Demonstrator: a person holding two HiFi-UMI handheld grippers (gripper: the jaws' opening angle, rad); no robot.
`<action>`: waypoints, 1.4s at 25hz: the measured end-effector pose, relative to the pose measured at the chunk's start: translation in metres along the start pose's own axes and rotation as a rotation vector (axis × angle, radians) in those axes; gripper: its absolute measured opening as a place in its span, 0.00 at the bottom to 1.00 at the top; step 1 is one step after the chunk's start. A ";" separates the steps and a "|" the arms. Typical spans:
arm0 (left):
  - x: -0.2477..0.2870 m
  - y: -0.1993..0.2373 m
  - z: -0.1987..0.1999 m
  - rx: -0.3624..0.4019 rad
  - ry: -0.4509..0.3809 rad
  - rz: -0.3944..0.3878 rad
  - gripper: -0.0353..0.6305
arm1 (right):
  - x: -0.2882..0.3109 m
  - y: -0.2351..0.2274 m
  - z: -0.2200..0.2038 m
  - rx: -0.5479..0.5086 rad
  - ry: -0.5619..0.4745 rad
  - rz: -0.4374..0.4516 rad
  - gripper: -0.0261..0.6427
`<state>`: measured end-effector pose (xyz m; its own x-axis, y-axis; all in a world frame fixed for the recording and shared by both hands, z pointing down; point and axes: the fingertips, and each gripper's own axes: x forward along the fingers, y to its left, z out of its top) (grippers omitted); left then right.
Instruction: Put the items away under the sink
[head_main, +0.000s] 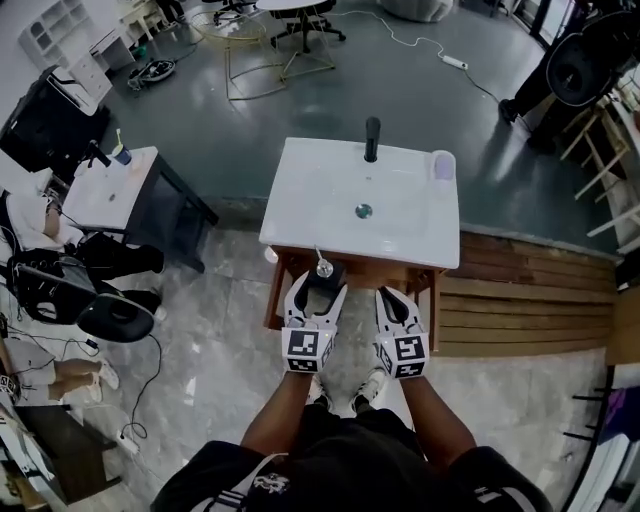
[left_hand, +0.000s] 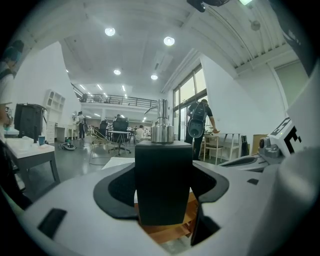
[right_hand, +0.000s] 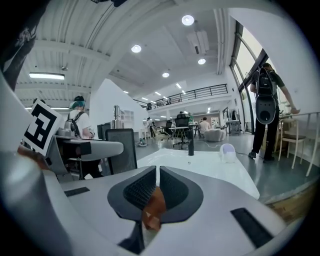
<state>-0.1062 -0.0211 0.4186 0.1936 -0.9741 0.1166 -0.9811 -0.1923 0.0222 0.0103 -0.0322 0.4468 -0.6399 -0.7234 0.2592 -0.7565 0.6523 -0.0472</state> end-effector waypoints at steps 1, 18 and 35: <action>-0.002 0.005 -0.006 0.000 0.007 -0.003 0.52 | 0.003 0.005 -0.003 0.007 0.004 -0.006 0.08; 0.045 0.067 -0.199 -0.009 -0.052 0.074 0.52 | 0.109 0.003 -0.164 -0.049 -0.067 -0.010 0.08; 0.123 0.112 -0.411 0.003 -0.153 0.168 0.52 | 0.212 -0.027 -0.368 -0.067 -0.168 -0.052 0.08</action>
<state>-0.1928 -0.1134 0.8435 0.0254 -0.9991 -0.0338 -0.9996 -0.0258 0.0117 -0.0557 -0.1199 0.8577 -0.6177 -0.7807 0.0948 -0.7822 0.6224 0.0280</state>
